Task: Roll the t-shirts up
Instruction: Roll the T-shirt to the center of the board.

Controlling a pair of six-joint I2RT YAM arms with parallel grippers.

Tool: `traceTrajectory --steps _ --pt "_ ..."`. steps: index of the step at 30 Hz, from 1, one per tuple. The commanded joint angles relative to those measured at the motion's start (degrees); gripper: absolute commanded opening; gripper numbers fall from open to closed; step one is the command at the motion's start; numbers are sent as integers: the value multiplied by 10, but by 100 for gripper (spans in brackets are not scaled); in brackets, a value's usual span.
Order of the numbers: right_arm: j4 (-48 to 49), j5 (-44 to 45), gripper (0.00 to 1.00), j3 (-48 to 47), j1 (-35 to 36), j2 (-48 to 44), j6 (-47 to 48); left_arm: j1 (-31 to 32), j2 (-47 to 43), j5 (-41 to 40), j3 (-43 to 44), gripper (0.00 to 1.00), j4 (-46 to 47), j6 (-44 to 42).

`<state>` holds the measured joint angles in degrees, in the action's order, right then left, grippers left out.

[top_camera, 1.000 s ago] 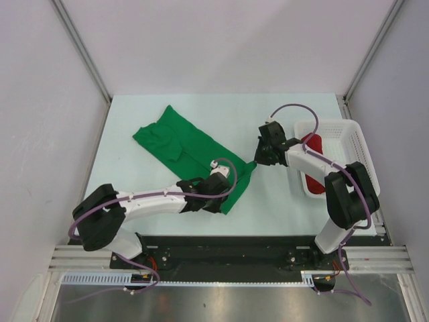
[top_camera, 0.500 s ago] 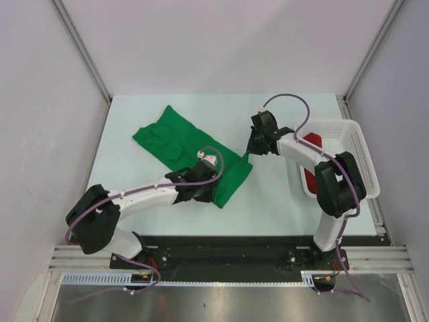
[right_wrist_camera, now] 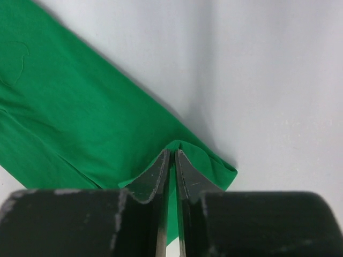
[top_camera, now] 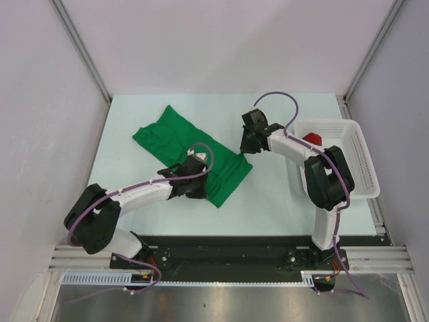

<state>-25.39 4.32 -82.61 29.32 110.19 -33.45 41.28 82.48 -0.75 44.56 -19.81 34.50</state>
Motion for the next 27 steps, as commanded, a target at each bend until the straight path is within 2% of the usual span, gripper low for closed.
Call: traceTrajectory --steps 1,3,6,7,9,11,13,16,19,24,27 --pt "-3 17 15 -42 -3 3 18 -24 -5 23 2 0 16 -22" --pt "-7 15 17 -55 -1 5 29 -30 -1 23 8 1 8 -22" --pt "-10 16 33 -62 0 5 40 -44 3 40 10 9 11 -24" --pt "-10 16 41 -62 -1 0 42 -51 4 44 10 10 9 -24" --pt "-9 15 47 -61 -2 -8 50 -57 1 43 11 14 7 -28" --pt "-11 18 50 -48 -8 -28 52 -69 -7 44 12 33 7 -29" --pt "0 15 47 -27 -14 -45 49 -81 -17 43 18 42 0 -29" --pt "3 19 40 13 -15 -76 55 -70 -46 47 31 43 -5 -32" --pt "14 28 38 57 -17 -99 58 -44 -49 63 54 41 0 -26" --pt "67 -11 36 88 -16 -96 59 0 35 72 127 31 10 -15" --pt "94 -32 36 88 -6 -75 64 5 84 82 152 27 34 -7"
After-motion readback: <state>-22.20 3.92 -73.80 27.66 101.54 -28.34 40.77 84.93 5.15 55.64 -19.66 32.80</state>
